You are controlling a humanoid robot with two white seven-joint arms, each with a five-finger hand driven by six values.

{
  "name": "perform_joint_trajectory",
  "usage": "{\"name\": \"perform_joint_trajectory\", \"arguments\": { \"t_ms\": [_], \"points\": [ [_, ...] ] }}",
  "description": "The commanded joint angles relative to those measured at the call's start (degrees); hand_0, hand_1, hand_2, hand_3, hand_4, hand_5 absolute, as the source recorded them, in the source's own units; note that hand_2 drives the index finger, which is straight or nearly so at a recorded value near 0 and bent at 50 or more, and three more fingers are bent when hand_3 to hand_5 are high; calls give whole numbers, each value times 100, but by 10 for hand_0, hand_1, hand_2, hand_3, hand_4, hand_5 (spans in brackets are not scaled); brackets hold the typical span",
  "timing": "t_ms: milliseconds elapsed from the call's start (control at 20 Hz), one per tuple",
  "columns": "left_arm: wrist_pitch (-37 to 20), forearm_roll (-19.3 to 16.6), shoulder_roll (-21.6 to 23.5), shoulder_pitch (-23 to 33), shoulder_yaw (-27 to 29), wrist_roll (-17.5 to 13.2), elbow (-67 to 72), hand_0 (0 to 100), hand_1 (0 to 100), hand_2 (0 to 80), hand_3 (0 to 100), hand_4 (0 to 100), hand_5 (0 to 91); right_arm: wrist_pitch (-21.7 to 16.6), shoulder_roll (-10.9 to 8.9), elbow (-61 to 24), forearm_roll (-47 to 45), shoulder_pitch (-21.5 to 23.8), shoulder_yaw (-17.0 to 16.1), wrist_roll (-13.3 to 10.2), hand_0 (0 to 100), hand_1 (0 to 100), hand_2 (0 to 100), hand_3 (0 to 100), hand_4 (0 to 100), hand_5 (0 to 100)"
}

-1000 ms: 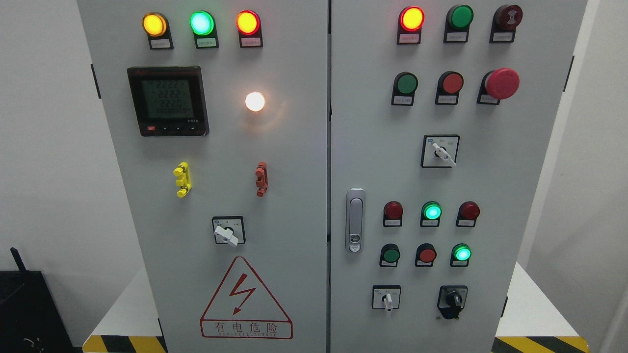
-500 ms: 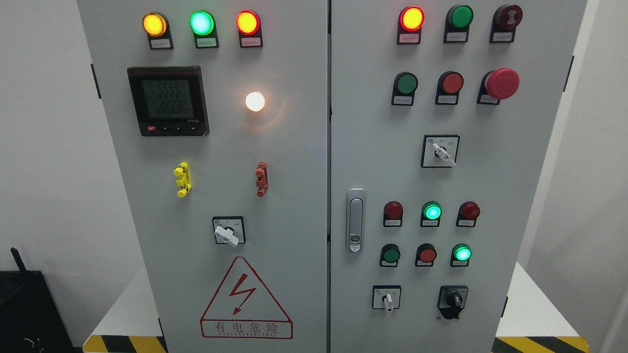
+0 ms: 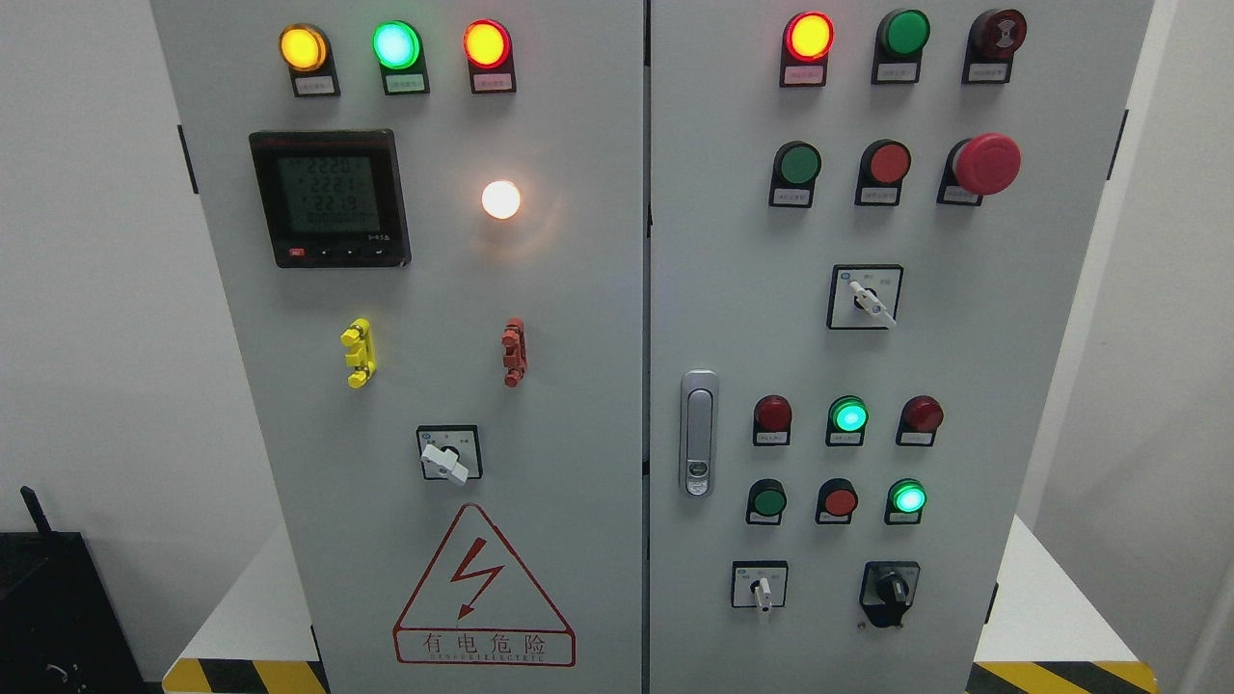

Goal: Flip black knob to close circuit

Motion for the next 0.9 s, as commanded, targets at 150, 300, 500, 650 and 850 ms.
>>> {"name": "perform_joint_trajectory", "arguments": {
  "t_ms": [150, 300, 500, 650, 850],
  "points": [
    [2, 44, -3, 193, 62, -1, -193, 0, 0, 0, 50, 26, 0, 252, -305, -583, 1947, -785, -192, 469, 0, 0, 876, 1000, 837, 891],
    [2, 44, -3, 193, 62, -1, -193, 0, 0, 0, 50, 26, 0, 348, -296, -469, 2377, -978, 2, 699, 0, 0, 878, 1000, 835, 886],
    [2, 44, -3, 193, 62, -1, -193, 0, 0, 0, 49, 27, 0, 752, -278, -232, 2624, -1189, 80, 707, 0, 0, 880, 1000, 832, 879],
    [2, 44, -3, 193, 62, -1, -193, 0, 0, 0, 49, 26, 0, 981, -270, 5, 2686, -1330, 195, 699, 0, 0, 881, 1000, 830, 877],
    [2, 44, -3, 193, 62, -1, -193, 0, 0, 0, 49, 26, 0, 1340, -243, 208, 2695, -1374, 414, 637, 0, 0, 885, 1000, 830, 877]
  ]
}}
